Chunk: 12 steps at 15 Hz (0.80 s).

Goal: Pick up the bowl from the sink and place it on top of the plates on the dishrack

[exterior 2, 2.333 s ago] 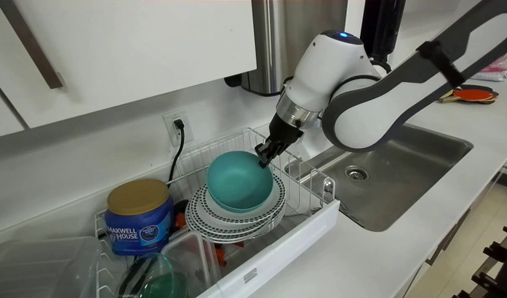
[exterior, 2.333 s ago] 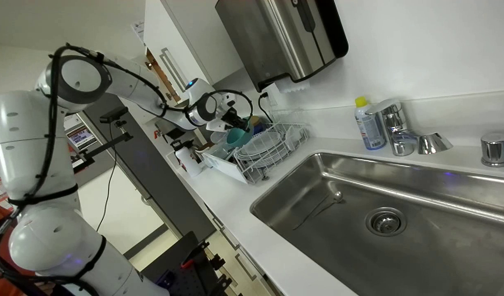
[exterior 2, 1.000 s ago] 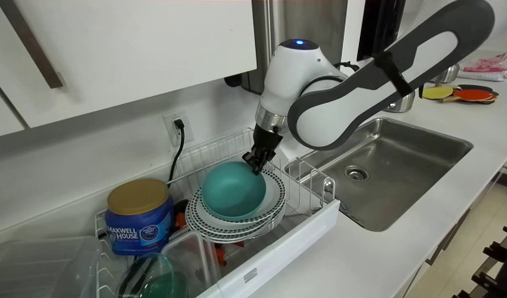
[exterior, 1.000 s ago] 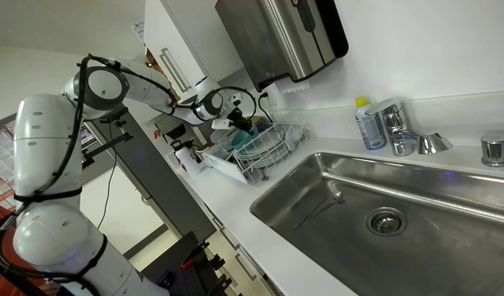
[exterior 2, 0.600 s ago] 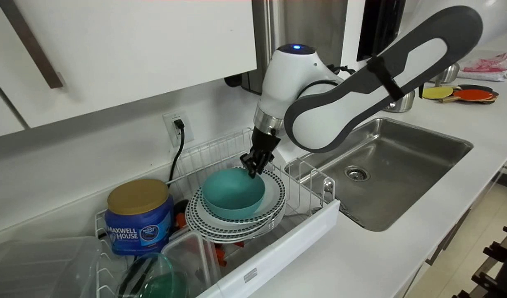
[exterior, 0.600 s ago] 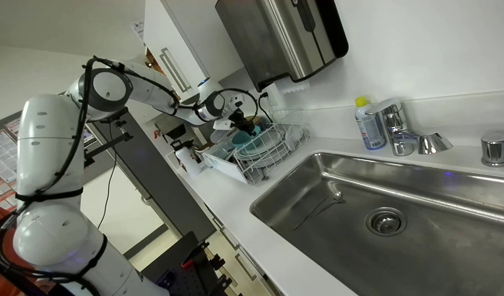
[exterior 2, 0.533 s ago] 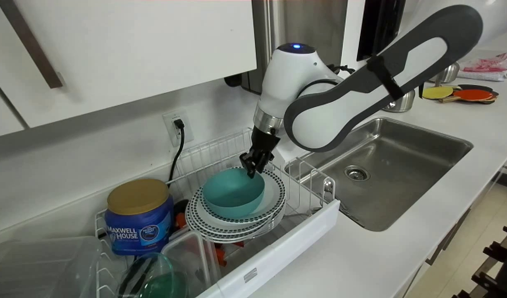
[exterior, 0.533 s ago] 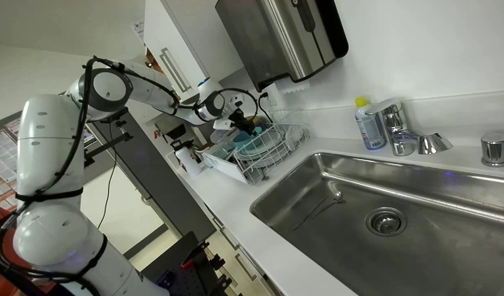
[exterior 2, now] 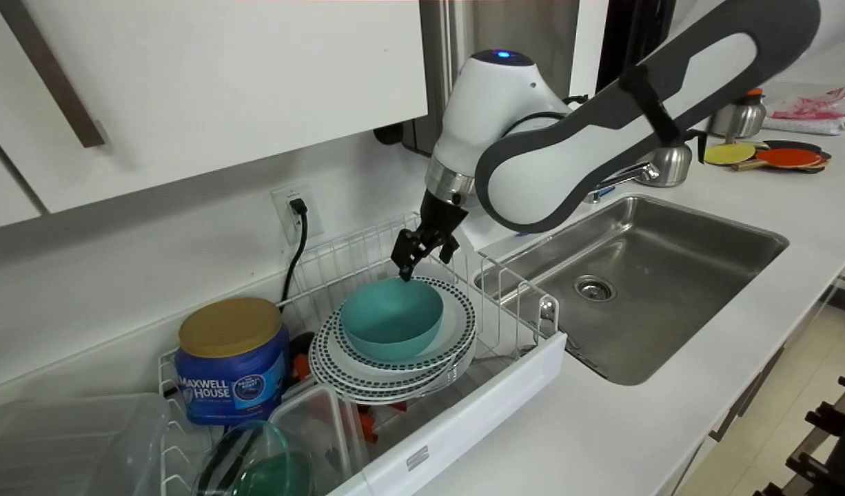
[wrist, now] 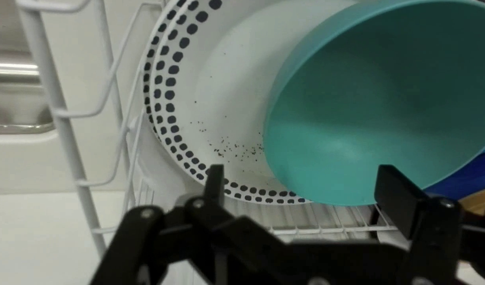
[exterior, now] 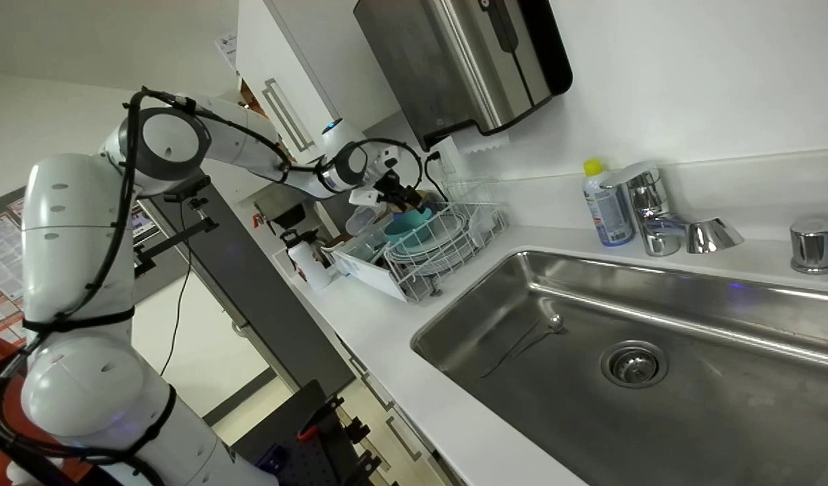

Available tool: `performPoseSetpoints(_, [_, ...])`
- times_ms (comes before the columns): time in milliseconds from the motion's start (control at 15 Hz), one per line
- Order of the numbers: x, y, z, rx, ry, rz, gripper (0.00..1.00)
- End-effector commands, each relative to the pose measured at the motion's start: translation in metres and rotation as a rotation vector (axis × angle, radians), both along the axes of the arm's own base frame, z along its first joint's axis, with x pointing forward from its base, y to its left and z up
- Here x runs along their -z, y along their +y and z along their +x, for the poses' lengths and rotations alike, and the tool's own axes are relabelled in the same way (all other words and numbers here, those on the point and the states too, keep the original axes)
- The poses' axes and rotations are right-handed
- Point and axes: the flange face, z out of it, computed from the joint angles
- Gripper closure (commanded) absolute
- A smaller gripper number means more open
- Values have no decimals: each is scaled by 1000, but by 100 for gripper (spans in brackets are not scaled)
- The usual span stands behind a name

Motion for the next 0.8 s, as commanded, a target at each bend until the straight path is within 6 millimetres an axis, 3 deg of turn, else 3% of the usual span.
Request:
performPoseSetpoints(0, [-14, -16, -11, 42, -14, 52, 0])
performPoseSetpoints(400, [-40, -39, -27, 117, -90, 137, 0])
performPoseSetpoints(733, [-74, -81, -55, 160, -152, 112, 0])
